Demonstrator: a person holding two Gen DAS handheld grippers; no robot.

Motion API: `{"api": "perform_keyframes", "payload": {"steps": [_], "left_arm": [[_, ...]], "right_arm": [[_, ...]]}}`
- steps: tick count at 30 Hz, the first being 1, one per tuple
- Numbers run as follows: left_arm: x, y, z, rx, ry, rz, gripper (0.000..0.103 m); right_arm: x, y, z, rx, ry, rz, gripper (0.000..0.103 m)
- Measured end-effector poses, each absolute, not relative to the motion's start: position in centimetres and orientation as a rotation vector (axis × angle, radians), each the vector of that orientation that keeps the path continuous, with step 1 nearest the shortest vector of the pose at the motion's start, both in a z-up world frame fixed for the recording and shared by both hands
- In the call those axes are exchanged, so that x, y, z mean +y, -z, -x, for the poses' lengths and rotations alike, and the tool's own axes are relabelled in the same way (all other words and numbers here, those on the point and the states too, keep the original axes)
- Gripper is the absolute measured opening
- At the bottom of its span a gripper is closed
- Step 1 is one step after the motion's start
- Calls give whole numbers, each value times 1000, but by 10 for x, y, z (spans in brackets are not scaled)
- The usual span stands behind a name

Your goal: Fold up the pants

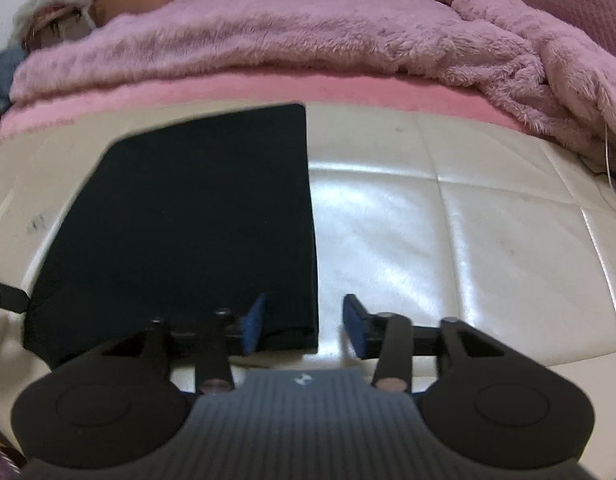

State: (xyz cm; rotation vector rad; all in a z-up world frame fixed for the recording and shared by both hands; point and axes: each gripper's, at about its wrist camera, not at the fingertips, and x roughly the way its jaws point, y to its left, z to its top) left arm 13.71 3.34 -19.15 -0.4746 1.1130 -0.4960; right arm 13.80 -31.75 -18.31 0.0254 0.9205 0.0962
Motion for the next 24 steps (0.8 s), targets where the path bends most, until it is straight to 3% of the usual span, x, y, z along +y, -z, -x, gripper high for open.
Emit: {"api": "perform_keyframes", "payload": {"steps": [4,12,21,24], "left_arm": [[51,187,-146,1015,459,569,72],[64,225,-184,1021,434,767,73],[56,251,-206,1048,454,840,70],[53,255,-211,1043,477,838,65]], "right_arm": [[-340,173,-144,907,-128,-211,56],[-380,196,-177,931,-168,-559,59],[-395,230,-215,1008,-263,-671,55],[-400,236,-223,1016,-291,-708,47]]}}
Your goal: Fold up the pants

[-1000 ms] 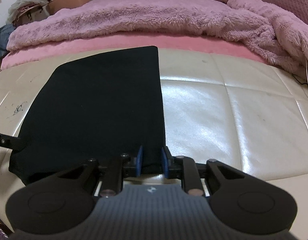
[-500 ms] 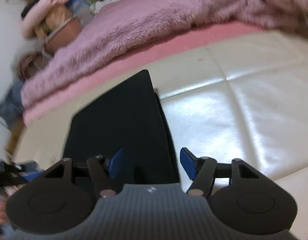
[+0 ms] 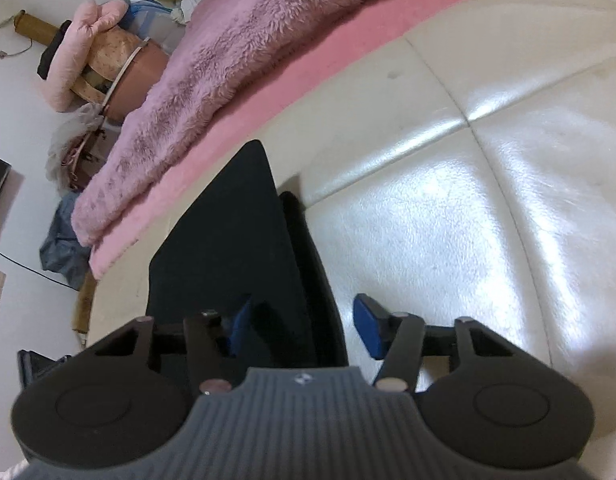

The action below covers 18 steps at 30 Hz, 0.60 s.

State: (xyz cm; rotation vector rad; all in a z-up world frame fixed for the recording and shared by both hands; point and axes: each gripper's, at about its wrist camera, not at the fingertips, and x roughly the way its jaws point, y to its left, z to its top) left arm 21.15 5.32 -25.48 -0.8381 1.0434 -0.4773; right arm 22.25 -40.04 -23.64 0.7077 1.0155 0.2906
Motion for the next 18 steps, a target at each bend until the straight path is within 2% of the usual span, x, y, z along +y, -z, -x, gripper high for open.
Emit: {"api": "perform_keyframes", "payload": {"steps": [2,7,13,14,16,18], "left_arm": [[51,258,-214,1043,484,845,62],[56,266,-219,1052,490,869,46],[59,273,-224,1042,477,921,37],[59,273,-224,1045,473,928,36],[60,272,-225,1049,476,937,26],[60,269,-226,1058,463,941,24]], "right_arm": [[-401,241,-228,1020,-321,-731,45],[-399,249,-241,1032,-393,-759,44],[-403,268,-254,1038,-415,-890,24],[-403,269,-253,1035,-416,-902,23],[-405,270,-251,1032,-414,-922,22],[-402,267,-250,1032,-397,-920,20]]}}
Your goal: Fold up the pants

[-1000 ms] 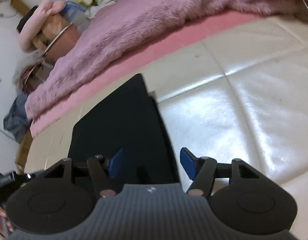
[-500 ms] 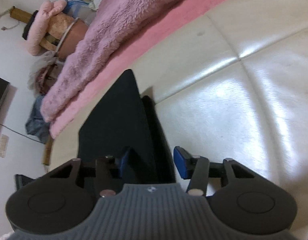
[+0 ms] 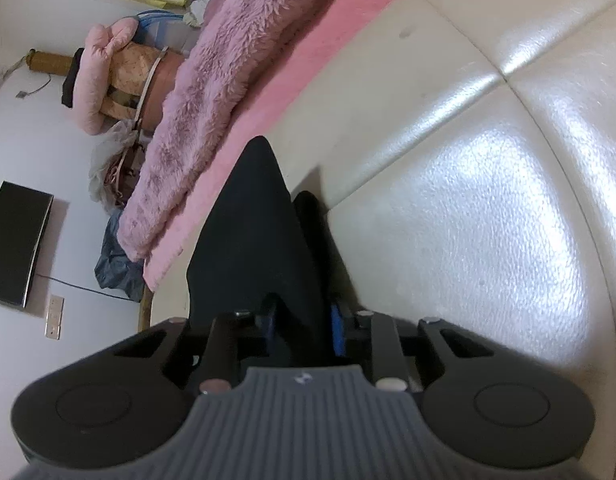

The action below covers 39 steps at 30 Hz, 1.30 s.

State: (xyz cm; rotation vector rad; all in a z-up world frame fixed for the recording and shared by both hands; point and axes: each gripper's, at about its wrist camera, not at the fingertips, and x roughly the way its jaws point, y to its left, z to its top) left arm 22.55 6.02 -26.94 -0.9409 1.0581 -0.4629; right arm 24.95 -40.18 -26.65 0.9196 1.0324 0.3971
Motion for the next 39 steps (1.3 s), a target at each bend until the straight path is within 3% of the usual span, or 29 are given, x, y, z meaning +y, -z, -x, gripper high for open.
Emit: {"api": "perform_keyframes", "payload": {"steps": [5,16,26,39], "left_arm": [[63,253,-227,1049,425,866,20],[107,213,-235,1035,435,774,19],[178,177,-269,966,359,720,19],[195,207,-332,989,359,653,19]], "right_arm": [[-392,248,-242,1025,-371,-862,12],[-334,202,-226,1011,-424,-789,10],[-248,187,-261,957,-483,-819,10],[-196,216,-320,970,-443,-857,10]]}}
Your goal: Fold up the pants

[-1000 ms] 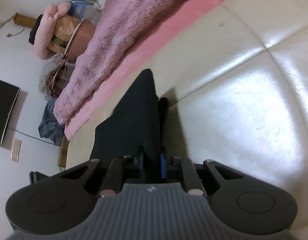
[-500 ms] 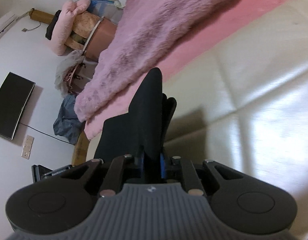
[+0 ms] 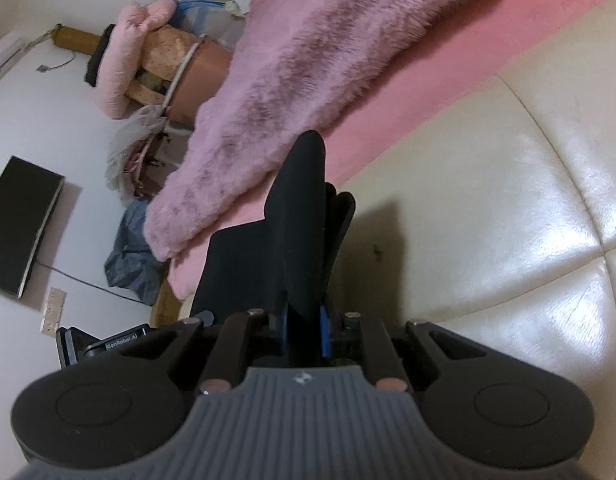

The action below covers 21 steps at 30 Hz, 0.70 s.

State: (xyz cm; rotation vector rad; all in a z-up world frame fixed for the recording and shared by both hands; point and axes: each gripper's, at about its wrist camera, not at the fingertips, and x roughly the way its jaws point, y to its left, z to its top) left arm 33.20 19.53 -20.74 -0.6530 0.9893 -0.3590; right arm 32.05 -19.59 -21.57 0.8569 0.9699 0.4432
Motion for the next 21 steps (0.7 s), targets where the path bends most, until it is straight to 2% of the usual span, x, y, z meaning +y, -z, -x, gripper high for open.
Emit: {"api": "perform_keyframes", "payload": {"steps": [6,9,10,15,17,18,20,21], "left_arm": [[203,236,-342,1001,343,683,20],[205,243,-343,1004,340,687,26],[206,245,-343,1002,337,686,31],[211,246,-340,994,315,717,34],[208,237,-337,988,269,684,39],[207,232,-334,982,239,654,45],[205,219,-328,972,181,590,49],[205,212,-324,957,162,564,49]], "right_arm": [[-209,241,-329,1011,-382,-838,10],[-210,251,-332,1027,-365,-827,11],[-210,254,-333,1031,-359,-826,11],[-208,257,-333,1037,-349,-795,11],[-205,251,-333,1040,-340,-764,16],[-203,247,-333,1040,-335,-742,17],[-199,236,-331,1026,-313,-675,32],[-197,229,-330,1015,-296,-632,35]]}}
